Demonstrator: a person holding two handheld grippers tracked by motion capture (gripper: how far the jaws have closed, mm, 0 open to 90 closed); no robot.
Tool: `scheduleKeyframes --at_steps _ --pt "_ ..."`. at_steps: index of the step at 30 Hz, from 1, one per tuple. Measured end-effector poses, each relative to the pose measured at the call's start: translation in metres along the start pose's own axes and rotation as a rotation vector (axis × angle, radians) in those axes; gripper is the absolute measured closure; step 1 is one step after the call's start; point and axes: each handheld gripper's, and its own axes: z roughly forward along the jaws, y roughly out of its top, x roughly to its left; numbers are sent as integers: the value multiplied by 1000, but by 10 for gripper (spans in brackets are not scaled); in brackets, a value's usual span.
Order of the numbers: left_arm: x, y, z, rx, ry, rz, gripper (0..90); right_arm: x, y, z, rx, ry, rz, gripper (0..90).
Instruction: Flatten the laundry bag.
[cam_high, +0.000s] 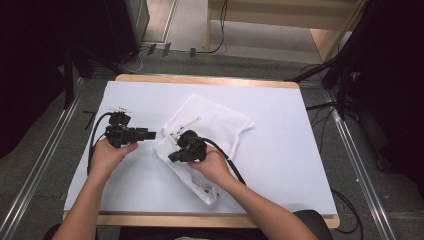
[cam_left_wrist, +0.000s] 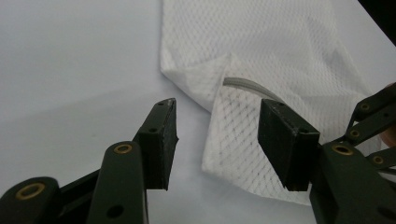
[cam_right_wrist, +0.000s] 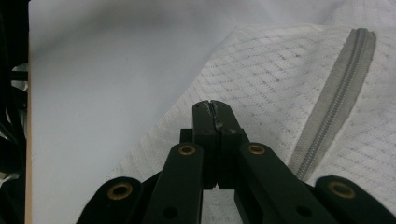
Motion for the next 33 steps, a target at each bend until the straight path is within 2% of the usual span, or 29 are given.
scheduleKeyframes --at_steps 3,5,11,12,13,14,15,17,18,21,23,25,26,27,29,30,31,32,33 --pt "0 -5 14 38 -21 -1 485 0 1 -3 -9 -4 -5 900" --pt "0 -6 22 56 -9 15 484 0 1 -3 -9 -5 -2 900" --pt "-5 -7 36 87 -26 45 485 -1 0 -3 -4 -6 2 900" --pt "-6 -7 37 93 -28 45 557 -1 0 -3 -3 -7 3 900" --pt "-8 -7 40 108 -33 54 557 -1 0 -3 -3 -7 3 900" --pt "-10 -7 41 113 -27 53 610 -1 0 -3 -2 -6 3 900" --pt "-11 -6 42 118 -31 60 706 -1 -1 -3 -1 -7 3 900" --pt "-13 -6 42 117 -46 49 856 -2 -1 -5 -5 -6 -1 900" --pt "-14 -5 42 114 -58 46 899 -2 -1 -7 -7 -7 1 900" --pt "-17 -3 38 130 -63 59 900 -4 -3 -18 -24 -15 1 900" --pt "-20 -1 30 110 -61 64 900 -8 -7 -33 -43 -40 11 900" --pt "-21 0 20 95 -61 66 900 -10 -8 -37 -50 -47 12 900" --pt "-21 0 13 82 -60 66 900 -17 -12 -48 -61 -75 21 900" --pt "-19 -1 4 68 -62 59 900 -18 -13 -51 -63 -86 31 900" --pt "-18 -1 -2 63 -60 56 900 -22 -15 -56 -67 -98 33 900" --pt "-18 -2 -6 60 -58 56 900 -29 -18 -67 -84 -118 53 892" --pt "-17 -3 -8 58 -49 54 900 -29 -18 -67 -84 -118 53 892" --pt "-15 -4 -12 55 -46 51 900 -35 -23 -78 -101 -144 66 876" --pt "-15 -4 -12 55 -46 51 900 -35 -23 -78 -101 -144 66 876"
